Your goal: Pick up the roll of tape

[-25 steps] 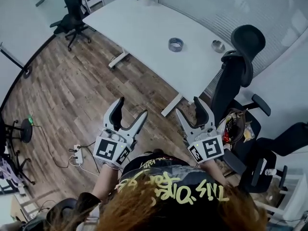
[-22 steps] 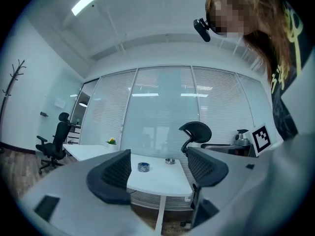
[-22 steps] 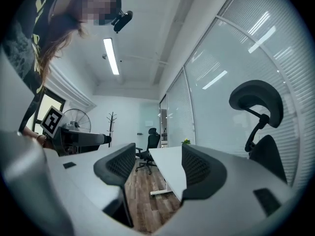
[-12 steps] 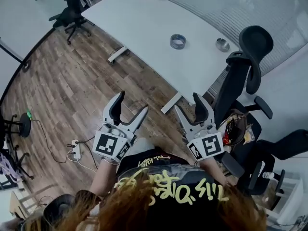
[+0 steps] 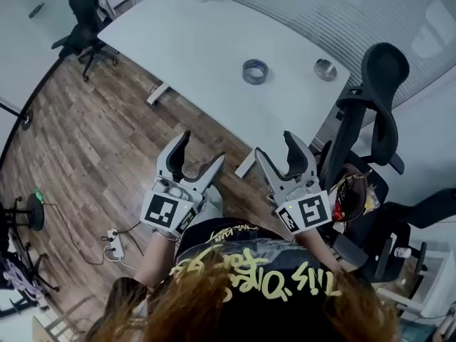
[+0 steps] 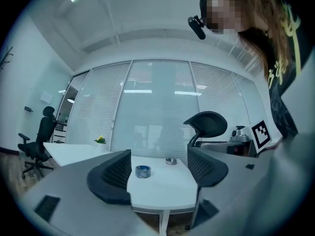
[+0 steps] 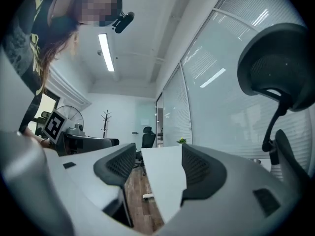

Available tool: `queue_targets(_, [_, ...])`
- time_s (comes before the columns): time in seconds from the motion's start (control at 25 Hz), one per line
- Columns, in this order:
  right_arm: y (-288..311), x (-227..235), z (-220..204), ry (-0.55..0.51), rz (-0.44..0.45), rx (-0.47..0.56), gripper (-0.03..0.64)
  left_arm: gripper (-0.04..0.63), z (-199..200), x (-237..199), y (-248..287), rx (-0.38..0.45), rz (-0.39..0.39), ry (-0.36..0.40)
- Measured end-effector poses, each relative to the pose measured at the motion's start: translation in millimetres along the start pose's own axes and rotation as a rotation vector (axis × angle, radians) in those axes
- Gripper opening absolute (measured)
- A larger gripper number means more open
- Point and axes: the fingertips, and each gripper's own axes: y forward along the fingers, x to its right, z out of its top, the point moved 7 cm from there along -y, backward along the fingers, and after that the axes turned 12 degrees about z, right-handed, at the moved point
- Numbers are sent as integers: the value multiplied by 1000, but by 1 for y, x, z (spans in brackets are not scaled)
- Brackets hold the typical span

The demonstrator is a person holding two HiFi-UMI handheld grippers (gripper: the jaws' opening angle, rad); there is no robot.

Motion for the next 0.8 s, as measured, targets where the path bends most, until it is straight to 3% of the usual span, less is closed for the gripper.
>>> queue_targets(0.32, [66,70,-13,-6,-162,-25,276,350,8,-51,128,11,-163,7])
queue_targets(0.8, [140,154,-14,-26,-407,-23,276,347,13,-106,272,-63,-393,29])
